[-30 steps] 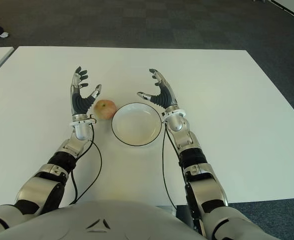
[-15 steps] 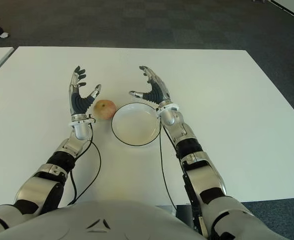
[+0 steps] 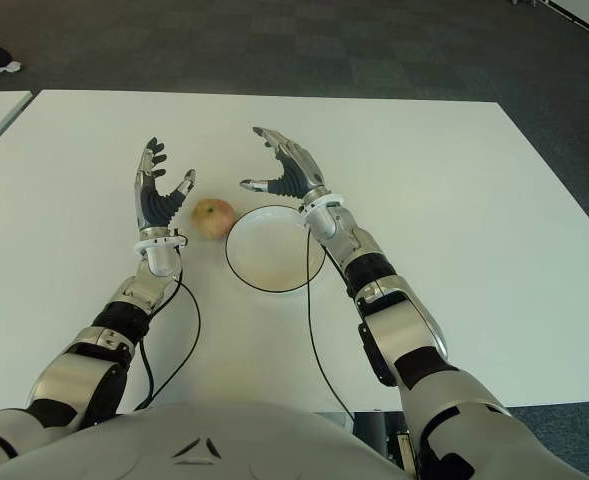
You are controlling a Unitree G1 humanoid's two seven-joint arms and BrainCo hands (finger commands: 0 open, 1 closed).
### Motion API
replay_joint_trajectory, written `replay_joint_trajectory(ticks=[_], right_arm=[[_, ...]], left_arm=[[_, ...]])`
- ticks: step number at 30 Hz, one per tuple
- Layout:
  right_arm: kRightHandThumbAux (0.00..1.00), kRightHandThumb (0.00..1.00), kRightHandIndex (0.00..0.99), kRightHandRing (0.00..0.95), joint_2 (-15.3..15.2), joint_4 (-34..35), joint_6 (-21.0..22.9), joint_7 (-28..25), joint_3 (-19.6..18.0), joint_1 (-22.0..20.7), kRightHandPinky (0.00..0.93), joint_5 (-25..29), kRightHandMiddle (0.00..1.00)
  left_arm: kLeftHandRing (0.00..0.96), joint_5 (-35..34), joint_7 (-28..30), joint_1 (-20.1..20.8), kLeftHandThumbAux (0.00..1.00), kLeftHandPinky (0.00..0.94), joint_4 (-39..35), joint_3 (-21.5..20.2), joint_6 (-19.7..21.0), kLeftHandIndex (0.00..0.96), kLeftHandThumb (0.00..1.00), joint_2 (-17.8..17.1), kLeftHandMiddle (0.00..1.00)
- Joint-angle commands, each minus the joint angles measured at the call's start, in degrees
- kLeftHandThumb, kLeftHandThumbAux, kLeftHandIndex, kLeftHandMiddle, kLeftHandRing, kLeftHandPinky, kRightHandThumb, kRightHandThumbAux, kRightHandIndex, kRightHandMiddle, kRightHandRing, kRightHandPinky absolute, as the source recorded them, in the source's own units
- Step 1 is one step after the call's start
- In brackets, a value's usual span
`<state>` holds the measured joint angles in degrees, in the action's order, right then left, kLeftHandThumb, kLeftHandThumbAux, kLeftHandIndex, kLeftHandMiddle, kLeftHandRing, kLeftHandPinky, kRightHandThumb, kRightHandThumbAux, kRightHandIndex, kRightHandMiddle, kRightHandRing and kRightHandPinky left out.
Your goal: Put the apples into the plate.
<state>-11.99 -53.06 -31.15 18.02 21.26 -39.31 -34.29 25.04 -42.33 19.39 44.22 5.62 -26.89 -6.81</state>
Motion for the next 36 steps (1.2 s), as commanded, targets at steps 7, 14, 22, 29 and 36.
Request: replay_joint_trajectory(ticks=[7, 14, 22, 29, 36], right_arm=[[0.493, 0.464, 0.072, 0.234, 0.6, -6.6, -1.7, 2.0, 2.7, -3.7, 0.312, -1.8, 0.175], [0.495, 0.458, 0.070, 0.220, 1.0, -7.8, -2.0, 2.8, 3.5, -4.2, 0.298, -1.8, 0.169], [0.496, 0.487, 0.070, 0.211, 1.5, -9.0, -2.3, 2.5, 3.6, -4.8, 0.296, -1.4, 0.162], [0.497, 0.483, 0.063, 0.211, 1.7, -10.1, -2.7, 2.2, 3.6, -5.4, 0.298, -1.1, 0.161], [0.505, 0.459, 0.059, 0.209, 1.9, -11.3, -3.3, 1.4, 3.5, -6.0, 0.297, -0.7, 0.158]], left_arm=[[0.151, 3.1, 4.9, -4.3, 0.615, 0.226, -8.9, 0.7, 8.6, 0.026, 0.317, -4.1, 0.107], [0.124, 2.8, 10.6, -7.6, 0.587, 0.212, -16.8, 0.7, 13.7, 0.013, 0.355, -5.7, 0.082], [0.123, 3.2, 14.5, -10.0, 0.576, 0.224, -23.4, 0.5, 19.2, 0.015, 0.436, -5.8, 0.085], [0.141, 3.9, 15.1, -11.3, 0.569, 0.241, -26.3, 0.5, 21.4, 0.020, 0.457, -6.0, 0.099], [0.156, 4.4, 15.1, -12.6, 0.545, 0.254, -27.8, 0.4, 22.2, 0.022, 0.460, -6.3, 0.109]])
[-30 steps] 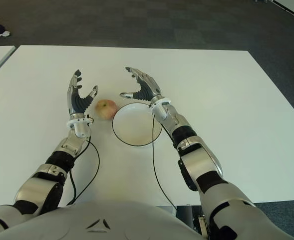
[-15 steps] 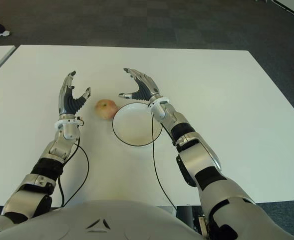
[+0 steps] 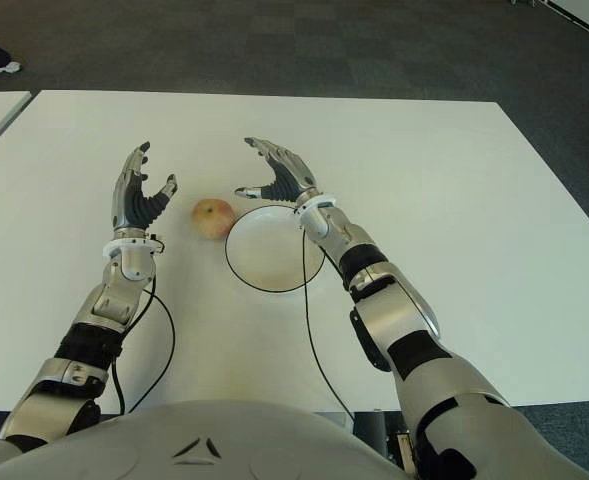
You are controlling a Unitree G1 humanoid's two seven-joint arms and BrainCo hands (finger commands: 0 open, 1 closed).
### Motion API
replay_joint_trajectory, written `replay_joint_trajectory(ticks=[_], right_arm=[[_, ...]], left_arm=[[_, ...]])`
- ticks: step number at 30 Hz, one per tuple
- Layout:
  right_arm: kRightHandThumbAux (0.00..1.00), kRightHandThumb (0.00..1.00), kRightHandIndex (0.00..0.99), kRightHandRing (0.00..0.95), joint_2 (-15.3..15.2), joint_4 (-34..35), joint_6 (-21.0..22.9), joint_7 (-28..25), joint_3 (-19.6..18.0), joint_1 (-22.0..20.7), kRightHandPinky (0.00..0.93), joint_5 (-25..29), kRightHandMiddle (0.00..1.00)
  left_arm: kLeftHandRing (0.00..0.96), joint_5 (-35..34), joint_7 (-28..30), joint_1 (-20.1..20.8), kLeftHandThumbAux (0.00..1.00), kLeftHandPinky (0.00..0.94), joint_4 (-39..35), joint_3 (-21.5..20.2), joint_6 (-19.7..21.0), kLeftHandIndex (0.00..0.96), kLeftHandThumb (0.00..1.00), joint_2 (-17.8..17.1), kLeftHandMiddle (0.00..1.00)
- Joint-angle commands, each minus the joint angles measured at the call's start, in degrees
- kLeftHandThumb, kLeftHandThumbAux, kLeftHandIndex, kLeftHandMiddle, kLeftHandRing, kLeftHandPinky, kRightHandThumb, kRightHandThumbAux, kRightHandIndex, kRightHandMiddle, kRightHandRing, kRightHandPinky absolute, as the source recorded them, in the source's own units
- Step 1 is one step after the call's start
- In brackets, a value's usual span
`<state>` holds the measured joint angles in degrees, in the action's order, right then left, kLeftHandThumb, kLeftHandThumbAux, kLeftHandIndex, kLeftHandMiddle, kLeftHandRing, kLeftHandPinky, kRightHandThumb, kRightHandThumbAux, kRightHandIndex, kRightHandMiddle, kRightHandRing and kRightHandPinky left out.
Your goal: Put the apples into the plate.
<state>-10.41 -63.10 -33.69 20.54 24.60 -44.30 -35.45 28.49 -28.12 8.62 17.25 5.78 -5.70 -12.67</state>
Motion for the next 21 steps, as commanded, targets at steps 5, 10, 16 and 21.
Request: replay_joint_trajectory(ticks=[5, 10, 16, 21], right_arm=[[0.517, 0.466, 0.062, 0.198, 1.2, -2.1, -0.4, -2.9, 0.0, -1.5, 0.286, 1.0, 0.148], [0.521, 0.463, 0.063, 0.188, 1.7, -2.8, -0.7, -4.1, -0.1, -1.9, 0.278, 1.4, 0.138], [0.525, 0.455, 0.069, 0.176, 3.1, -3.4, -1.2, -4.7, -0.1, -2.3, 0.266, 1.8, 0.130], [0.527, 0.461, 0.066, 0.174, 3.3, -3.6, -1.6, -5.1, -0.1, -2.6, 0.262, 1.9, 0.130]], left_arm=[[0.169, 1.0, 0.7, -3.1, 0.540, 0.261, -2.5, -0.2, 1.5, 0.026, 0.457, -0.5, 0.122], [0.166, 0.7, 1.4, -4.8, 0.550, 0.248, -4.7, -0.5, 1.6, 0.027, 0.437, -0.5, 0.125], [0.158, -1.2, 3.3, -7.1, 0.558, 0.226, -8.8, -1.3, 2.4, 0.028, 0.417, 0.3, 0.123], [0.152, -1.9, 4.5, -8.1, 0.559, 0.214, -11.3, -1.7, 3.5, 0.027, 0.412, 0.8, 0.120]])
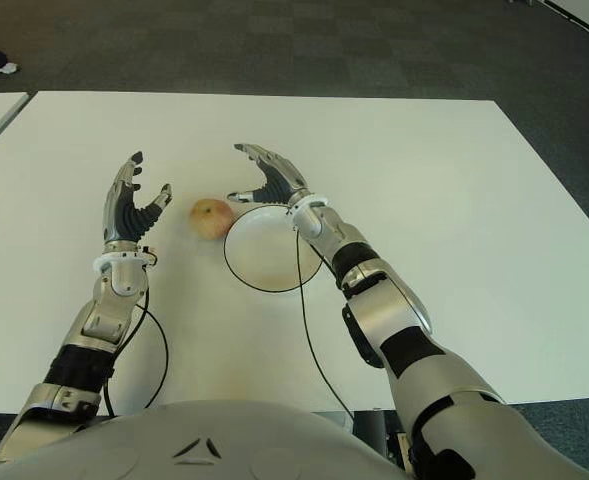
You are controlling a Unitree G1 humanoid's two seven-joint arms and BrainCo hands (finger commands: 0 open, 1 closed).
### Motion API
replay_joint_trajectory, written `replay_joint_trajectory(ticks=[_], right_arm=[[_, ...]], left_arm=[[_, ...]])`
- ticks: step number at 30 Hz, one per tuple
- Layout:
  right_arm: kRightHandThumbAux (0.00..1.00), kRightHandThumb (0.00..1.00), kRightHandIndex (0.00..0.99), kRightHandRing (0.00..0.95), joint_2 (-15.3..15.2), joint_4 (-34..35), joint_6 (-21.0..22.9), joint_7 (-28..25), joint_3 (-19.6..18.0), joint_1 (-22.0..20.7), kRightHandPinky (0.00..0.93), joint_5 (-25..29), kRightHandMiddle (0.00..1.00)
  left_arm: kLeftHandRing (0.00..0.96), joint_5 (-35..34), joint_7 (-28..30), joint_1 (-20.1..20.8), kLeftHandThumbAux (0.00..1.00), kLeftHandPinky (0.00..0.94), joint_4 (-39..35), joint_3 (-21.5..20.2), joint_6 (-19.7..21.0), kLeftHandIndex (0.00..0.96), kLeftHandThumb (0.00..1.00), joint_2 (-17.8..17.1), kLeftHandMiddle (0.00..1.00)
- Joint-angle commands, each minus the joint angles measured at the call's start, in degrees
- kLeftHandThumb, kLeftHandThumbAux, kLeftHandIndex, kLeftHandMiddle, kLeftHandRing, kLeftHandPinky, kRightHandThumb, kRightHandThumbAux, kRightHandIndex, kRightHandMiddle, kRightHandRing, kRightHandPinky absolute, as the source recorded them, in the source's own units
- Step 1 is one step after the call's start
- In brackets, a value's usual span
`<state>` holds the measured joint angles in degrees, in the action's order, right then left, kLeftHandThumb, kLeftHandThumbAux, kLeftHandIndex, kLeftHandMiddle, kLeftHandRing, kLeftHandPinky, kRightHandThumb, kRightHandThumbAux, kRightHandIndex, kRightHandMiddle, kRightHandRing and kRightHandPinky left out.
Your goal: Put the apples into the plate.
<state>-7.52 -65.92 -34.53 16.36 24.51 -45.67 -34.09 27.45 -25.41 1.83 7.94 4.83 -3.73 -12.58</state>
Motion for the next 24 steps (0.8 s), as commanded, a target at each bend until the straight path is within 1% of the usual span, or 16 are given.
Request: replay_joint_trajectory(ticks=[1, 8, 15, 21, 24], right_arm=[[0.527, 0.461, 0.065, 0.174, 0.5, -0.8, -0.9, -1.0, 0.0, -1.3, 0.263, 0.5, 0.131], [0.522, 0.458, 0.055, 0.168, 0.5, -0.9, -1.3, -1.6, -0.1, -1.7, 0.255, 0.6, 0.130], [0.519, 0.463, 0.054, 0.176, 0.5, -0.9, -1.6, -2.5, 0.1, -2.0, 0.271, 0.6, 0.134], [0.520, 0.460, 0.053, 0.172, 0.8, -0.5, -1.6, -4.0, 0.2, -2.2, 0.260, 0.7, 0.129], [0.526, 0.464, 0.057, 0.172, 1.2, -0.4, -1.6, -5.3, 0.2, -2.1, 0.263, 1.0, 0.128]], left_arm=[[0.152, -1.3, 2.1, -1.6, 0.559, 0.213, -2.7, -1.0, 1.7, 0.028, 0.412, 0.9, 0.119], [0.154, -2.9, 3.3, -2.5, 0.560, 0.220, -4.9, -1.9, 2.9, 0.030, 0.439, 2.1, 0.119], [0.167, -3.9, 4.0, -2.9, 0.553, 0.234, -4.7, -2.7, 2.5, 0.032, 0.466, 2.4, 0.130], [0.158, -4.3, 4.7, -3.4, 0.542, 0.213, -4.7, -2.9, 2.3, 0.031, 0.479, 2.1, 0.123], [0.135, -4.1, 5.3, -4.1, 0.528, 0.190, -4.9, -2.8, 2.2, 0.025, 0.472, 1.7, 0.101]])
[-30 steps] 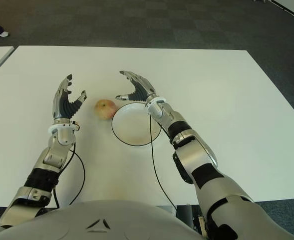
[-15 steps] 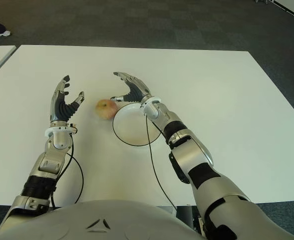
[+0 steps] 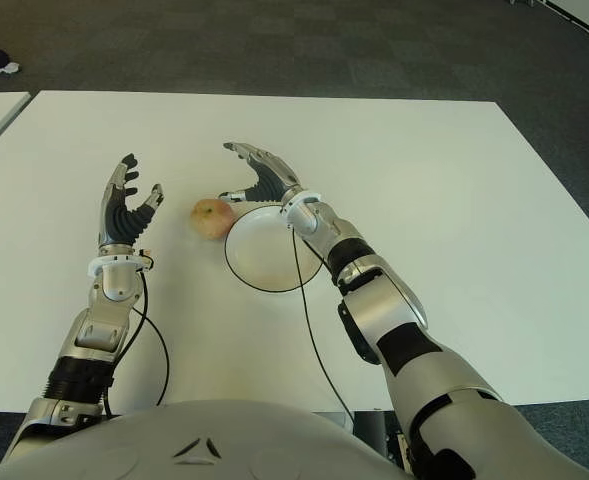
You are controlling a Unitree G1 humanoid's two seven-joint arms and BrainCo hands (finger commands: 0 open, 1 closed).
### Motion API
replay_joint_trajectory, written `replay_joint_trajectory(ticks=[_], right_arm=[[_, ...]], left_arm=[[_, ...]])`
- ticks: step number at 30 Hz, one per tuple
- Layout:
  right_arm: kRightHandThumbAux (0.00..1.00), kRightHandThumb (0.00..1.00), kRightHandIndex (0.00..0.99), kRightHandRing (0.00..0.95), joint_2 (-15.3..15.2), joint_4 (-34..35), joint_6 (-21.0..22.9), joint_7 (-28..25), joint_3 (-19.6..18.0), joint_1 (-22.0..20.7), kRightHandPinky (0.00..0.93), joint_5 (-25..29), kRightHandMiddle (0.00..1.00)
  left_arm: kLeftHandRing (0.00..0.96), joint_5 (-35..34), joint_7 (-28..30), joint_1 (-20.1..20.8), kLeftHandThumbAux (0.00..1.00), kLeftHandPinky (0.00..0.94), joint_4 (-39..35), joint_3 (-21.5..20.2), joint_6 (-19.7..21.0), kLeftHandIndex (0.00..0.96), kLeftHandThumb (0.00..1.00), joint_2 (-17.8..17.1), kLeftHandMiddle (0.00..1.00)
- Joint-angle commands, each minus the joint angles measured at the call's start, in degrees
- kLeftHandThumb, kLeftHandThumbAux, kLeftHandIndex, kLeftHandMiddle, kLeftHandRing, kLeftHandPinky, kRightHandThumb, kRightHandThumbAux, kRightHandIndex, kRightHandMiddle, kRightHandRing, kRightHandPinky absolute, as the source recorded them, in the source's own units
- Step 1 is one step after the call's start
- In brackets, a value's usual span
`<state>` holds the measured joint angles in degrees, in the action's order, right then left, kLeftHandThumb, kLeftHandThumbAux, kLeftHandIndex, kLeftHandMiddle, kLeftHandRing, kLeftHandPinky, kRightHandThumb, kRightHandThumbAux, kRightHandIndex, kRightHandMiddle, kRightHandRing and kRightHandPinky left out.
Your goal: Put the apples into the plate.
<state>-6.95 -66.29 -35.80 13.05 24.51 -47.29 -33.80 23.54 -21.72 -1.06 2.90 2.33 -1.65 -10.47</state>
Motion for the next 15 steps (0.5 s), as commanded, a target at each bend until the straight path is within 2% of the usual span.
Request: replay_joint_trajectory(ticks=[1, 8, 15], right_arm=[[0.527, 0.465, 0.057, 0.172, 0.7, 0.0, -0.3, -2.2, 0.2, -0.4, 0.263, 0.8, 0.128], [0.534, 0.466, 0.062, 0.190, 1.3, 0.1, -0.1, -2.6, 1.5, 0.9, 0.283, -0.5, 0.140], [0.538, 0.463, 0.058, 0.200, 1.3, 0.3, -0.3, -2.9, 2.7, 1.3, 0.285, -0.7, 0.148]], left_arm=[[0.131, -0.1, 1.8, -1.4, 0.525, 0.186, 0.1, -0.3, 0.0, 0.023, 0.471, -0.5, 0.097], [0.074, 1.7, 3.9, -2.6, 0.472, 0.138, -0.6, 0.6, 1.3, 0.003, 0.484, -2.1, 0.039], [0.059, 3.3, 6.6, -2.8, 0.433, 0.171, -1.1, 1.9, 2.7, 0.000, 0.547, -3.2, 0.013]])
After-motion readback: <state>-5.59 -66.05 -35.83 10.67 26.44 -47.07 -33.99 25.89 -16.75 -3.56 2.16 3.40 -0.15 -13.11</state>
